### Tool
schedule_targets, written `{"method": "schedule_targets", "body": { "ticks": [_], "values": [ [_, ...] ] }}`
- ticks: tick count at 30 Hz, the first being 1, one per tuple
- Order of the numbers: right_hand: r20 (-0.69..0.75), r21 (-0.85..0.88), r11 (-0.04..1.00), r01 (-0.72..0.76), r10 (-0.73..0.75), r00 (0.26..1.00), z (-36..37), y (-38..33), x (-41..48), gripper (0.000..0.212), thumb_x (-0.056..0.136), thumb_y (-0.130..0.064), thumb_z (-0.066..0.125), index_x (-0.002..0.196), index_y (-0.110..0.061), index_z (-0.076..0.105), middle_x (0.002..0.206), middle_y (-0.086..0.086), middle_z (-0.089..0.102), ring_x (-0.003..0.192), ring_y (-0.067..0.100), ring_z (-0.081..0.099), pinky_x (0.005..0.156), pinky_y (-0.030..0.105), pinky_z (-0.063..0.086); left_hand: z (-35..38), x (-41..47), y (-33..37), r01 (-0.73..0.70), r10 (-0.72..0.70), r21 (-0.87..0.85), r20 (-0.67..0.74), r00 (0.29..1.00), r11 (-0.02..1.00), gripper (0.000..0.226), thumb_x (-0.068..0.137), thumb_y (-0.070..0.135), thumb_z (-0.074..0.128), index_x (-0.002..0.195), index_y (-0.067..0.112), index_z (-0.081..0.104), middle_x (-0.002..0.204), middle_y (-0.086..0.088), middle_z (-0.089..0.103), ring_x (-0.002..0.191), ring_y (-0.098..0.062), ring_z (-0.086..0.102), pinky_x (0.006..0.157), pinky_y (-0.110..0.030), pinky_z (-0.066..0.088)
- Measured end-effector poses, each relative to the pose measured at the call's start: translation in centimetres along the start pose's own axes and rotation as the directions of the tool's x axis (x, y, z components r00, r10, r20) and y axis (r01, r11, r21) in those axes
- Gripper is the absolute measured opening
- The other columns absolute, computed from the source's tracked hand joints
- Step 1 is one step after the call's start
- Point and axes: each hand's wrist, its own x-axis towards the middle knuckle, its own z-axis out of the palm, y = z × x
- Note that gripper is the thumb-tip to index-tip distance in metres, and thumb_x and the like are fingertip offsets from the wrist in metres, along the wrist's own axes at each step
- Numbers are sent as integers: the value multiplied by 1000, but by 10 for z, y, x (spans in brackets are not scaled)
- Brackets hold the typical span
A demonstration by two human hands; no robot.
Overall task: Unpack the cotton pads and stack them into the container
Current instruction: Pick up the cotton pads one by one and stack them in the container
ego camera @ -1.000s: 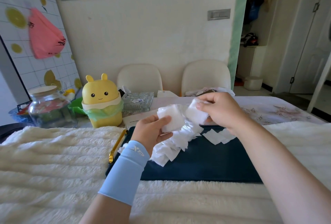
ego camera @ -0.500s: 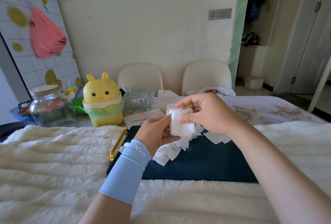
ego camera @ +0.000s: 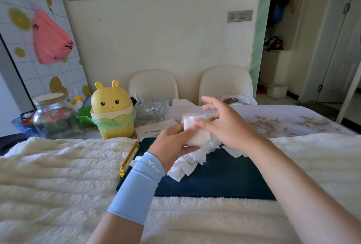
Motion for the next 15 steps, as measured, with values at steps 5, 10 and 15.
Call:
{"method": "schedule_targets", "body": {
  "ticks": [5, 10, 15],
  "values": [
    [169, 428, 863, -267, 214, 962, 16, -16, -5, 64, 105, -45, 40, 161, -35, 9, 164, -15, 18, 149, 6, 21, 123, 37, 18, 4, 4, -2, -10, 6, -40, -120, 993, 999, 24, 103, 16, 49, 117, 6, 65, 117, -18, 69, 102, -26, 67, 91, -39, 56],
    [268, 469, 831, -298, 188, 945, 31, -23, -13, 67, 104, -39, 39, 159, -41, 1, 163, -13, 18, 140, 4, 26, 115, 30, 21, 12, 2, -3, -27, 37, 67, -154, 987, 997, 30, 97, 26, 51, 123, 11, 58, 118, -16, 69, 110, -30, 66, 103, -48, 49],
    [141, 227, 967, -114, 84, 986, 4, -9, -8, 49, 95, -26, 69, 142, -30, 54, 125, -9, 64, 112, 6, 59, 102, 30, 49, 1, 3, 6, -110, 147, 327, -91, 985, 939, 36, 98, 35, 56, 128, 15, 52, 117, -7, 67, 107, -25, 64, 98, -44, 51]
  ]
}}
